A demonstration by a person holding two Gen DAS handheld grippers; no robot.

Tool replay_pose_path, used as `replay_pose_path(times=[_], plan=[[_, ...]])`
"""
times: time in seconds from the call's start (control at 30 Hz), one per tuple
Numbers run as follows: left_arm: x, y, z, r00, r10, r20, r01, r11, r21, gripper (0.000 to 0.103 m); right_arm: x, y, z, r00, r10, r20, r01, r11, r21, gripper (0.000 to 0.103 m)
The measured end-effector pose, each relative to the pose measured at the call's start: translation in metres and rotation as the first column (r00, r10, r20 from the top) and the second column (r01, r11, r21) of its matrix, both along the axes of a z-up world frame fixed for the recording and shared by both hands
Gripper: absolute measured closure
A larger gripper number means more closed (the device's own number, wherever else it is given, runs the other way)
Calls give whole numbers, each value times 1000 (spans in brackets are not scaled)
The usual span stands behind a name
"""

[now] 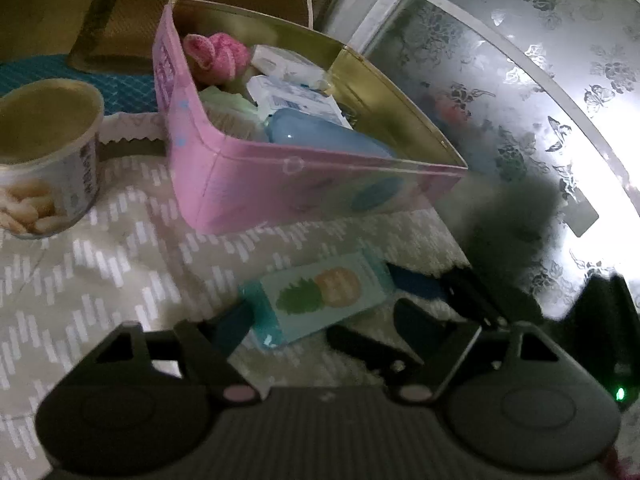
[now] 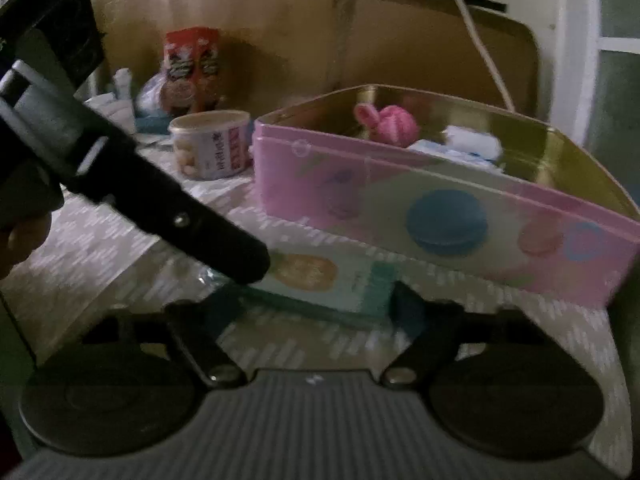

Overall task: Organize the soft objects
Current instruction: 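Grasp the teal wet-wipe pack with the left gripper, then place the teal wet-wipe pack into the pink tin and open the left gripper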

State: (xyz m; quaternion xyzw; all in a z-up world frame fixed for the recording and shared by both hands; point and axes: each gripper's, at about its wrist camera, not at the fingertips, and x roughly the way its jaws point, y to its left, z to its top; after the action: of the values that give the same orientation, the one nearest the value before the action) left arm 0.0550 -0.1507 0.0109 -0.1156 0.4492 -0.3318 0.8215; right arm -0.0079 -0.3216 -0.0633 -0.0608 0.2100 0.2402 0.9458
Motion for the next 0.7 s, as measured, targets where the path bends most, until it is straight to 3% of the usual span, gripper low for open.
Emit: replay_pose_path(times=[0.07,0.13,0.23,0.33,0.43,0.57,0.7], plan=[[-1,3,-1,1000,-6,-8,6,1000,-13,23,-16,-1,-3,999,-46,22,46,999,10,48],[-2,2,-1,1000,-21,-9,21,1000,-20,23,-31,-1,-9,995,-93,37,92,995,33,53],[-2,0,-1,1000,-25,-8,25,1000,-16,23,-53,3,-17,985,-155,76,151,987,60,52],[1,4,-2,1000,-15,-19,15,1000,-28,22,-54,4,-17,978,-174,111,171,985,34,35],[2,6,-4,1000,-23,-20,22,999,-47,24,-40,-2,-13,985,-156,80,154,988,31,31],[-5,3,-1,1000,-9,13,9,1000,-26,24,-35,-1,-13,992,-109,68,105,993,57,38],[-6,9,16,1000,-20,21,22,994,-104,24,-50,5,-15,983,-149,108,144,988,56,40]])
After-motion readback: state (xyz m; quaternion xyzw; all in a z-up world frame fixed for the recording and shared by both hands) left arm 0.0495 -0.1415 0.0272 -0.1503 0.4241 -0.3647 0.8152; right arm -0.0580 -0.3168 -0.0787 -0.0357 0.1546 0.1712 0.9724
